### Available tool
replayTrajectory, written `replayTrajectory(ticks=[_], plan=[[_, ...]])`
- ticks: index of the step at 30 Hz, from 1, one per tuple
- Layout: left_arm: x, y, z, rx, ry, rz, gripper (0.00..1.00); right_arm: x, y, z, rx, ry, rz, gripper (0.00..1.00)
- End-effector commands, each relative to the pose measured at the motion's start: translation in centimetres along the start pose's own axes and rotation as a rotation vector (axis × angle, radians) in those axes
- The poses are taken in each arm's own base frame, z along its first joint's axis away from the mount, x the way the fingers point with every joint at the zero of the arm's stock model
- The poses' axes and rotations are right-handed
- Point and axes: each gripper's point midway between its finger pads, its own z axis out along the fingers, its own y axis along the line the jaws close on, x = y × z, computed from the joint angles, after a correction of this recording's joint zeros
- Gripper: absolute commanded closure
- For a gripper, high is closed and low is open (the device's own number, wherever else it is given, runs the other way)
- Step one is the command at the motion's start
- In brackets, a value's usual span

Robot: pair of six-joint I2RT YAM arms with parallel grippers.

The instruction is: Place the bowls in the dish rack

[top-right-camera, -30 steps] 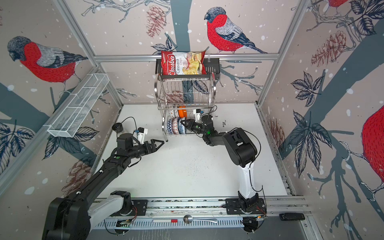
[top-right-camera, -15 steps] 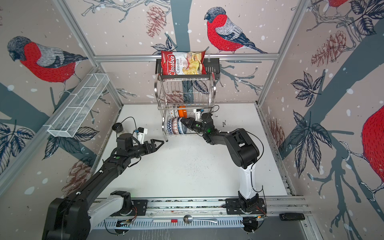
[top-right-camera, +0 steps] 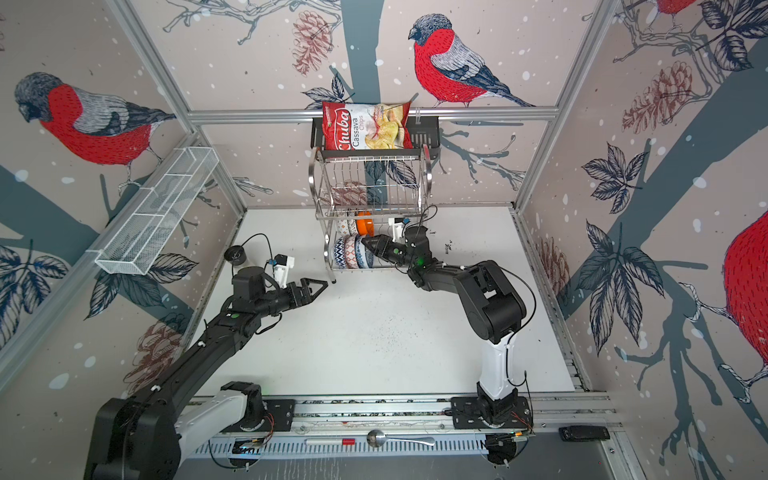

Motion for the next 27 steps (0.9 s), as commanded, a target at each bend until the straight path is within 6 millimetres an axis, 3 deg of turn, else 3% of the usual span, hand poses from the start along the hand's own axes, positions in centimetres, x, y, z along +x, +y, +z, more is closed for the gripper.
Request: replayTrajectory(ticks=[1,5,8,15,22,27], plan=[[-0.5,-0.4,-0.1,0.012,-0.015,0.023,0.02,-0.6,0.7,-0.7,-0.001,-0.027,-0.046,0.51],[-0.6,-0.4,-0.1,0.005,-0.021,0.029,0.02,-0.9,0.9,-1.7,0.013,-0.041,-0.060,0.47],[-0.8,-0.3,-0.3,-0.010,-0.033,0.040,0.02,-1.0,1.2,-2.6,0.041,-0.045,-0.092,0.37],[-1.5,0.4,-0.9,-0.080,-0.073,0.070,0.02,-0.7,1.3,-5.2,0.156,-0.027,-0.185,0.00],[-3.3,1.6,-2.7,-0.223,-0.177,0.132,0.02,-0.1,-0.6,-9.2,0.317,0.010,-0.244,0.01],[-5.4,2.1,-5.5,-0.335,-0.331,0.143,0.02,0.4,-2.5,-13.2,0.468,0.006,-0.275,0.01]])
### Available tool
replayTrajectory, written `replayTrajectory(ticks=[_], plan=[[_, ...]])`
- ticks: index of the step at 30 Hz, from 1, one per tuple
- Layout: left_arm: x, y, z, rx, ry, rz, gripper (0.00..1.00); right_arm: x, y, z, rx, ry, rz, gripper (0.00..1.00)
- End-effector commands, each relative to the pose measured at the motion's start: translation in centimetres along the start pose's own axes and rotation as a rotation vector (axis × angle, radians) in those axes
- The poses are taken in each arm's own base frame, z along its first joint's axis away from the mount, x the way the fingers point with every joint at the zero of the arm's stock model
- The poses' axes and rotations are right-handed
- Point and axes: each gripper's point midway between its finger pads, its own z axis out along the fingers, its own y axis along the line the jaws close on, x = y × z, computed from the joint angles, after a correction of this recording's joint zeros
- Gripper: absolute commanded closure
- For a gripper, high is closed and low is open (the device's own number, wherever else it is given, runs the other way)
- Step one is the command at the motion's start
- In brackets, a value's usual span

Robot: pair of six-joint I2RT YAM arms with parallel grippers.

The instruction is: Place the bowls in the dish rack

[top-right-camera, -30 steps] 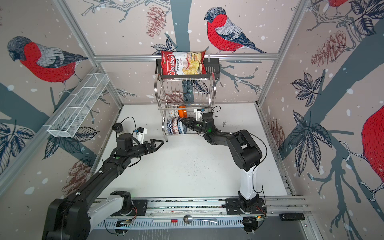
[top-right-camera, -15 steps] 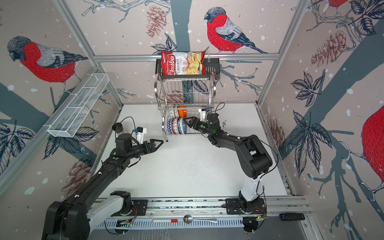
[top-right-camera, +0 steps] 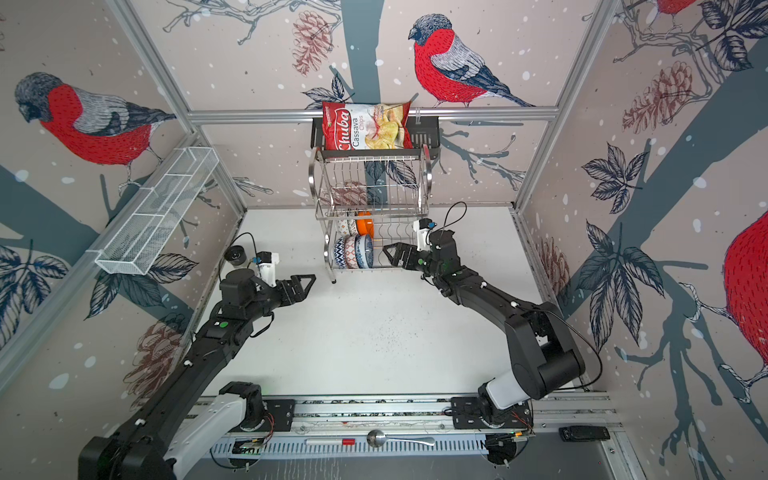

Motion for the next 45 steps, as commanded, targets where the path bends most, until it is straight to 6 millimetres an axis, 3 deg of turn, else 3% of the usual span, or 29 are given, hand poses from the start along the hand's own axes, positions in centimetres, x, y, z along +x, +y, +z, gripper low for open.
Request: replayTrajectory(ticks=[1,5,12,18,25,26,30,32,34,37,41,45], plan=[[-2.1,2.4,-1.4,-0.160,-0.126,-0.017,0.02,1.4,-2.9,-1.9,0.148,0.039,-0.049,0.00],[-3.8,3.5,-3.3,-0.185,-0.351,-0.087,0.02,1.6,-5.9,-4.7,0.302,0.037,-0.052,0.00],[-4.9,10.2,-5.3,-0.516,-0.593,-0.051,0.02,-1.9,-14.6,-13.2,0.759,-0.255,0.072,0.00],[-5.2,13.7,-5.4,-0.760,-0.606,0.126,0.02,-2.9,-17.8,-18.1,0.982,-0.488,0.055,0.00],[-3.6,15.3,-3.5,-0.800,-0.584,0.334,0.01,-2.7,-19.3,-20.6,1.077,-0.620,-0.042,0.01],[-4.4,15.0,-3.4,-0.796,-0.619,0.352,0.01,-2.4,-19.6,-20.5,1.067,-0.633,-0.049,0.01],[-5.2,13.9,0.5,-0.688,-0.530,0.415,0.01,-3.3,-19.8,-21.3,1.111,-0.684,-0.098,0.01],[-5.5,14.0,1.3,-0.694,-0.520,0.448,0.01,-3.4,-20.1,-21.8,1.143,-0.703,-0.128,0.01],[-5.1,14.4,1.4,-0.699,-0.511,0.427,0.01,-2.9,-20.7,-22.0,1.159,-0.710,-0.148,0.01],[-5.2,14.7,0.0,-0.709,-0.629,0.434,0.01,-2.0,-21.8,-22.1,1.181,-0.703,-0.154,0.01],[-4.5,16.0,1.1,-0.727,-0.558,0.386,0.01,-1.6,-23.1,-21.8,1.171,-0.712,-0.127,0.01],[-4.6,15.6,1.3,-0.699,-0.571,0.413,0.01,-1.8,-23.4,-21.8,1.185,-0.701,-0.124,0.01]])
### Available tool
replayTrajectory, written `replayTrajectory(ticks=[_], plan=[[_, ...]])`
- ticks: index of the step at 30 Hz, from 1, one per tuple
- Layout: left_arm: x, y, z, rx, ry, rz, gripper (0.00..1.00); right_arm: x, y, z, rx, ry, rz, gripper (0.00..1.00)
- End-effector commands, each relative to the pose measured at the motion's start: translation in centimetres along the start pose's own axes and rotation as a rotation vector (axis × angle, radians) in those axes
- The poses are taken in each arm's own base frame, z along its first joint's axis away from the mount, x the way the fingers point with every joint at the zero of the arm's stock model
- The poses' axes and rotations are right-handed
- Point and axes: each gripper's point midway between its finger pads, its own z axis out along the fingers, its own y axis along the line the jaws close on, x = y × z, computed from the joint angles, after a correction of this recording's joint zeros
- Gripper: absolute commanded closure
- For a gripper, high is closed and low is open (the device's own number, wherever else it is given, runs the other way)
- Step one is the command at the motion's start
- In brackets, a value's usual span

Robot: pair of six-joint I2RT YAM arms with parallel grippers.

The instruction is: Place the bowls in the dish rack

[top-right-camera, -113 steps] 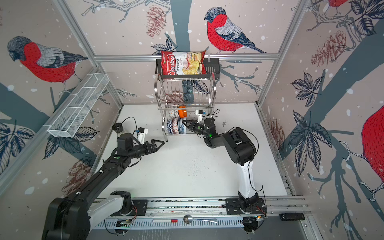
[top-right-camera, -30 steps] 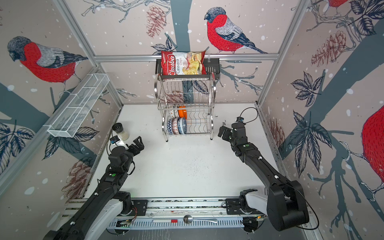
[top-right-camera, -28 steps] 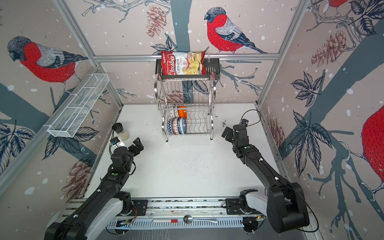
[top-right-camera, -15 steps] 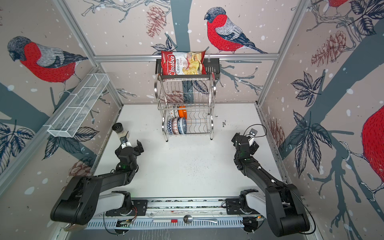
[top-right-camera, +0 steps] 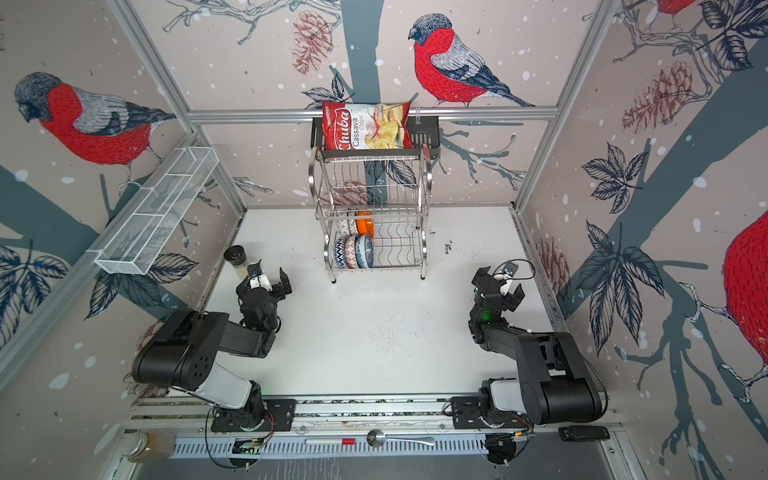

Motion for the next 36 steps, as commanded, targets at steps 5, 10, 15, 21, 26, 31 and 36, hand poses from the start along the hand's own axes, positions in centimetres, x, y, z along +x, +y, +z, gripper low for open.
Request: replayTrajectory(ticks=[5,10,15,21,26,31,36], plan=[[-2.3,-0.3,0.1,0.015,-0.089,-0.027,0.01,-2.1,0.7,-0.7,-0.070,-0.105,0.021,0.01],[-2.3,-0.3,0.1,0.015,-0.090,-0.026,0.01,-2.2,1.9,-2.3,-0.167,-0.231,-0.029,0.01],[-2.4,-0.3,0.1,0.014,-0.091,-0.027,0.01,-1.5,2.3,-1.6,-0.211,-0.172,-0.024,0.00],[-2.3,-0.3,0.1,0.014,-0.091,-0.027,0.01,-0.4,3.0,-0.1,-0.234,-0.119,-0.044,0.00],[-2.4,-0.3,0.1,0.015,-0.093,-0.028,0.01,-0.3,3.1,0.1,-0.246,-0.107,-0.040,0.00],[-2.4,-0.3,0.1,0.016,-0.092,-0.028,0.01,-0.4,3.1,0.0,-0.248,-0.109,-0.039,0.01],[-2.3,-0.3,0.1,0.015,-0.090,-0.027,0.01,-0.4,3.1,0.2,-0.250,-0.105,-0.039,0.00]])
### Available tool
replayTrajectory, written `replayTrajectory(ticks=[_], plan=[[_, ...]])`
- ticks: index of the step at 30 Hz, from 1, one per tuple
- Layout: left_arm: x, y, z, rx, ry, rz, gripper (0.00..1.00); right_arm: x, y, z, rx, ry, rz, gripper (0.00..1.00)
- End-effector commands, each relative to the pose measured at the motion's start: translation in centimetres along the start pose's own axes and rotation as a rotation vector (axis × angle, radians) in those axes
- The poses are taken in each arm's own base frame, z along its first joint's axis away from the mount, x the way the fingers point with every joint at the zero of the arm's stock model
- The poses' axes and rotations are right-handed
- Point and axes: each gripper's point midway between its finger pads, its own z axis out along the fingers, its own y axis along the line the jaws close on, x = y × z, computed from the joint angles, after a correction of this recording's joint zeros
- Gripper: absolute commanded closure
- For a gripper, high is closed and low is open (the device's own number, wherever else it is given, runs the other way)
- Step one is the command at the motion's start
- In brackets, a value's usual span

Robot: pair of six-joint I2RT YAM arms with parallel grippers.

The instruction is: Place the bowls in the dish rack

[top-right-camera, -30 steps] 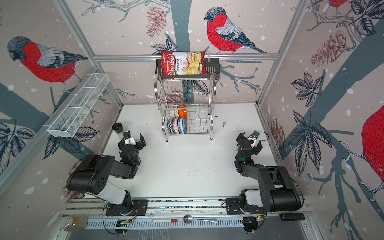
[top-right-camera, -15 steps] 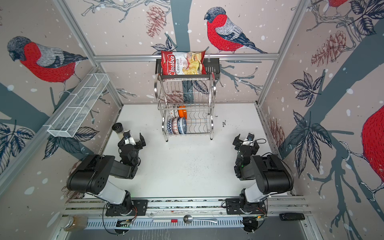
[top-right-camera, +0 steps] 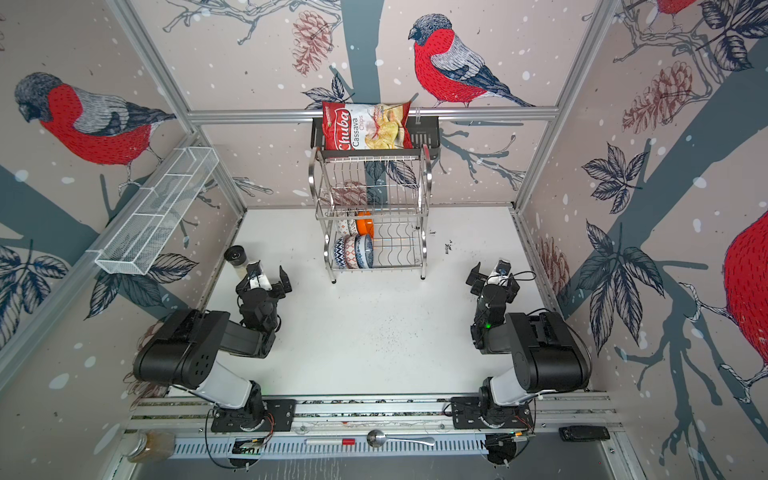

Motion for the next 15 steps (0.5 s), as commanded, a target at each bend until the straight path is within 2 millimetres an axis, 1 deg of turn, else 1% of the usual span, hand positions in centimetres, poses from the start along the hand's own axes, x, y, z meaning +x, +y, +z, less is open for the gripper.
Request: replayTrajectory(ticks=[1,15], plan=[[-1.24,-0.14,0.03,0.008,-0.048,-0.010,0.01,-0.34,0.19,0.08,-0.009,-0.009,0.020,0.01],[-1.29,-0.13,0.05,0.007,-0.049,-0.012,0.01,-0.39,0.19,0.01,-0.016,-0.011,0.022,0.01]])
